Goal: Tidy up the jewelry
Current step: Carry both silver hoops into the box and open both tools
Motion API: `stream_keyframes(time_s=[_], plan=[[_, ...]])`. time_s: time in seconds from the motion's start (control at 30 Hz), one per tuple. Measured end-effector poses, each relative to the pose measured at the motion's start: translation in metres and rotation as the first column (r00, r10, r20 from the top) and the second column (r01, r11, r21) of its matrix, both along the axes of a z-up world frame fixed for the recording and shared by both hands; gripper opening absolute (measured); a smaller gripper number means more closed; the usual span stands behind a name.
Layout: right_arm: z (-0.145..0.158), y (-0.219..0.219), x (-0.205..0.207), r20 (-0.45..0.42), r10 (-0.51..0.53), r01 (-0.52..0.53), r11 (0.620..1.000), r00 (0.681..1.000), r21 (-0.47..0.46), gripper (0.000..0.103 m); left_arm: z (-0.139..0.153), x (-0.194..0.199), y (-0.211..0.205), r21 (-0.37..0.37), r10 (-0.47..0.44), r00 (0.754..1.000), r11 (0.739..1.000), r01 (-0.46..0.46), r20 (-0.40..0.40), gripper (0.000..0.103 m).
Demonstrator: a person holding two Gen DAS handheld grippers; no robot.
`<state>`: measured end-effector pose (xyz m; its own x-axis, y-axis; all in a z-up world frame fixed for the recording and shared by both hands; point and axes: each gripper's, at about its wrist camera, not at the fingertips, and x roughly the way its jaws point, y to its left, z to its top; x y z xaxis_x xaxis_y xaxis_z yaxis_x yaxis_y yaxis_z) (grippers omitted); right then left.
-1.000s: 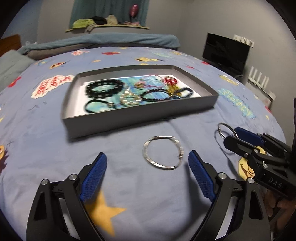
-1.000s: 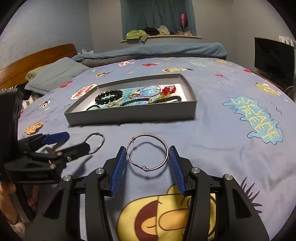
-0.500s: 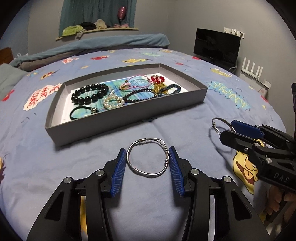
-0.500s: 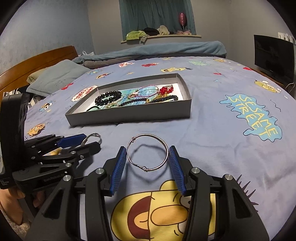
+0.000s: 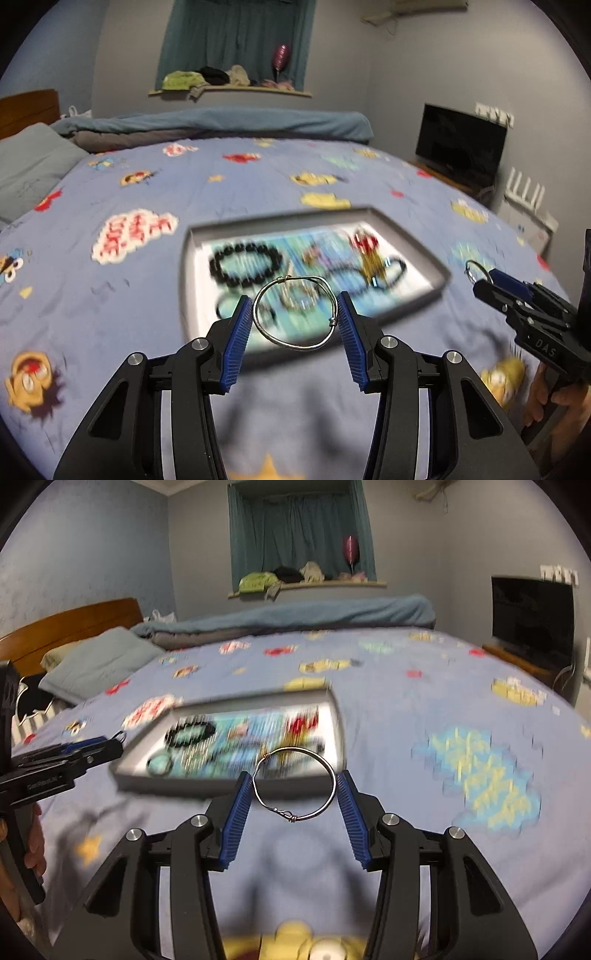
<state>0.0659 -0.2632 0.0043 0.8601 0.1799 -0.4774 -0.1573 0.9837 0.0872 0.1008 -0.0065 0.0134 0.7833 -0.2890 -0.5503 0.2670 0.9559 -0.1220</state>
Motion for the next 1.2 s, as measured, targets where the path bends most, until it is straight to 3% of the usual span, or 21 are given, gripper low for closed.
stream_keyframes(time_s=[0.13, 0.3, 0.43, 0.83, 1.2], plan=[[0.026, 0.012, 0.039, 0.05, 0.01, -0.009, 1.0, 0.999, -0.021, 0.048, 0.013, 0.03, -0.002, 0.001, 0.026, 1.0, 1.0, -0.026, 0.015, 0.048], [0.02, 0.028, 0.074, -0.011, 0.082, -0.082, 0.996, 0.997, -0.018, 0.048, -0.005, 0.049, -0.012, 0.011, -0.036, 0.998, 0.999, 0.037, -0.057, 0.049], [-0.002, 0.04, 0.091, -0.122, 0.149, -0.16, 0.984, 0.981, -0.082, 0.048, -0.022, 0.06, -0.011, 0.023, -0.071, 0.989, 0.997, 0.074, -0.127, 0.048], [-0.021, 0.055, 0.108, -0.236, 0.213, -0.232, 0.971, 0.948, -0.056, 0.048, -0.047, 0.066, -0.013, 0.084, -0.105, 0.967, 0.988, 0.127, -0.233, 0.049], [-0.037, 0.071, 0.114, -0.321, 0.236, -0.269, 0.961, 0.917, -0.061, 0.048, -0.053, 0.072, -0.011, 0.054, -0.128, 0.953, 0.987, 0.148, -0.274, 0.049]])
